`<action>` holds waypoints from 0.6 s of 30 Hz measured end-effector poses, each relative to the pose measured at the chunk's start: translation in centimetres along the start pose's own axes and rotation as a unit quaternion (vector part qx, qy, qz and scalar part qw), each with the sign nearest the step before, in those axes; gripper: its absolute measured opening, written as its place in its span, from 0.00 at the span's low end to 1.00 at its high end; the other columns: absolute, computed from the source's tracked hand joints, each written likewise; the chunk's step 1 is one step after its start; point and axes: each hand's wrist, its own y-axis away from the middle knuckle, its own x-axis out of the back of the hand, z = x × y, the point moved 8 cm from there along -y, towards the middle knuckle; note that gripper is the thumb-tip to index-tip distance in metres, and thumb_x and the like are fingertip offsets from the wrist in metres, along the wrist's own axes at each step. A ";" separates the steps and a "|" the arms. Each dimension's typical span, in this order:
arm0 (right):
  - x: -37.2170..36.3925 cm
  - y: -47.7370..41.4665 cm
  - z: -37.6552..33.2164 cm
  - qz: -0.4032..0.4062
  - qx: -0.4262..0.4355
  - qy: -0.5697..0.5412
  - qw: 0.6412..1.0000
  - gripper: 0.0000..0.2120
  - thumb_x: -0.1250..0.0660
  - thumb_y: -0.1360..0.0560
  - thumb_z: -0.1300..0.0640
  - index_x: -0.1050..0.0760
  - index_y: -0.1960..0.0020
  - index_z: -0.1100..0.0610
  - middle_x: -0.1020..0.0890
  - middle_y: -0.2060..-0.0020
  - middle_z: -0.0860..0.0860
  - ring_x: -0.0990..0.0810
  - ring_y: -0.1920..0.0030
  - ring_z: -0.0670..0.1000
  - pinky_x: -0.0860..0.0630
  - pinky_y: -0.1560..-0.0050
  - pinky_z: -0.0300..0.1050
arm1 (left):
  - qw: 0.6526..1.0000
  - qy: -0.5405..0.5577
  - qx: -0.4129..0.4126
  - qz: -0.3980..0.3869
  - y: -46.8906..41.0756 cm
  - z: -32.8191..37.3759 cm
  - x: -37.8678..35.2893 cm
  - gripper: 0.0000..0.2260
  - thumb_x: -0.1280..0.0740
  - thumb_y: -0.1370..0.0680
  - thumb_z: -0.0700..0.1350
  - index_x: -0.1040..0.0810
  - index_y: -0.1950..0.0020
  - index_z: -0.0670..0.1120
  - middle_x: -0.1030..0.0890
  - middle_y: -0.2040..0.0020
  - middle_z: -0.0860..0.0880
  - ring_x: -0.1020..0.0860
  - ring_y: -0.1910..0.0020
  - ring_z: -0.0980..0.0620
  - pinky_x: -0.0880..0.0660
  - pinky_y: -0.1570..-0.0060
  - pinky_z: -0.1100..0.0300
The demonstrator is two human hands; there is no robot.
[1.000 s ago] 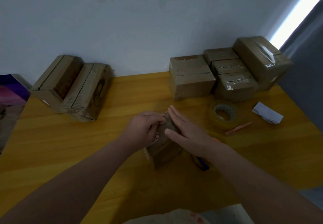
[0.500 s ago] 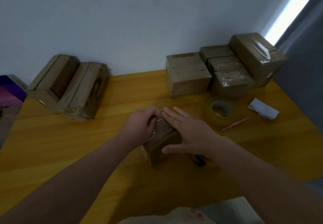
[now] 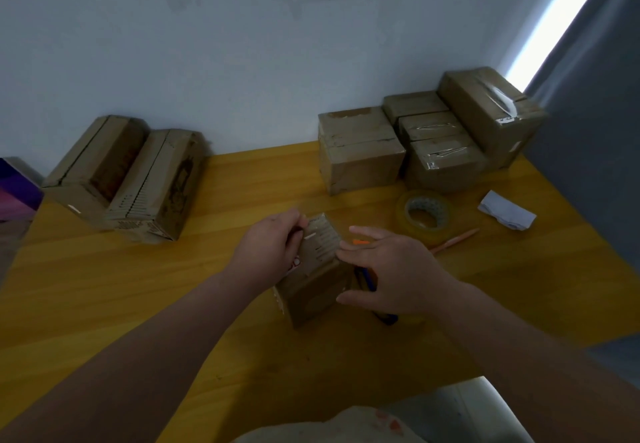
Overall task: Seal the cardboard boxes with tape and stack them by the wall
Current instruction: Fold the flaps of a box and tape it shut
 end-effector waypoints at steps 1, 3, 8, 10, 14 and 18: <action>0.3 0.2 -0.1 0.040 0.014 0.002 0.999 0.35 0.42 0.32 0.29 0.22 0.36 0.51 0.20 0.38 0.47 0.29 0.30 0.48 0.22 0.41 0.52 | 1.000 -0.005 0.000 -0.003 0.0 0.0 0.0 0.05 0.37 0.20 0.40 0.25 0.46 0.44 0.20 0.49 0.48 0.23 0.53 0.47 0.32 0.60 0.58; 1.3 0.7 -0.3 0.119 0.042 0.005 0.992 0.28 0.38 0.32 0.32 0.17 0.46 0.51 0.15 0.49 0.48 0.19 0.41 0.50 0.18 0.52 0.51 | 1.000 -0.016 -0.002 -0.013 -0.1 0.2 -0.1 0.05 0.38 0.20 0.41 0.25 0.45 0.44 0.21 0.50 0.49 0.25 0.53 0.48 0.35 0.61 0.59; 2.1 1.2 -0.3 0.182 0.067 0.028 0.981 0.17 0.33 0.30 0.40 0.18 0.61 0.54 0.17 0.68 0.48 0.18 0.63 0.49 0.22 0.69 0.44 | 0.997 -0.047 0.008 -0.058 -0.6 0.3 -0.4 0.05 0.42 0.19 0.46 0.29 0.45 0.49 0.23 0.48 0.51 0.25 0.50 0.49 0.33 0.59 0.57; 1.8 1.3 1.0 0.201 0.013 0.016 0.979 0.15 0.34 0.28 0.42 0.20 0.62 0.53 0.19 0.69 0.46 0.21 0.66 0.48 0.25 0.71 0.42 | 0.994 -0.066 0.012 -0.083 -0.6 0.9 -0.6 0.13 0.42 0.20 0.56 0.30 0.39 0.51 0.25 0.44 0.52 0.26 0.46 0.50 0.30 0.55 0.57; -1.5 1.5 5.0 0.086 -0.177 0.000 0.980 0.12 0.37 0.22 0.44 0.21 0.51 0.52 0.18 0.59 0.47 0.20 0.56 0.50 0.26 0.62 0.43 | 0.973 -0.157 0.028 -0.165 -0.2 2.2 -2.3 0.44 0.41 0.31 0.74 0.46 0.23 0.51 0.35 0.33 0.50 0.33 0.36 0.50 0.28 0.41 0.54; -6.3 2.0 5.9 -0.113 -0.285 0.001 0.952 0.16 0.36 0.23 0.45 0.30 0.40 0.52 0.22 0.50 0.50 0.22 0.47 0.53 0.29 0.58 0.45 | 0.964 -0.168 0.052 -0.198 -0.4 2.0 -3.6 0.47 0.35 0.30 0.69 0.55 0.21 0.51 0.41 0.26 0.48 0.40 0.29 0.46 0.38 0.30 0.48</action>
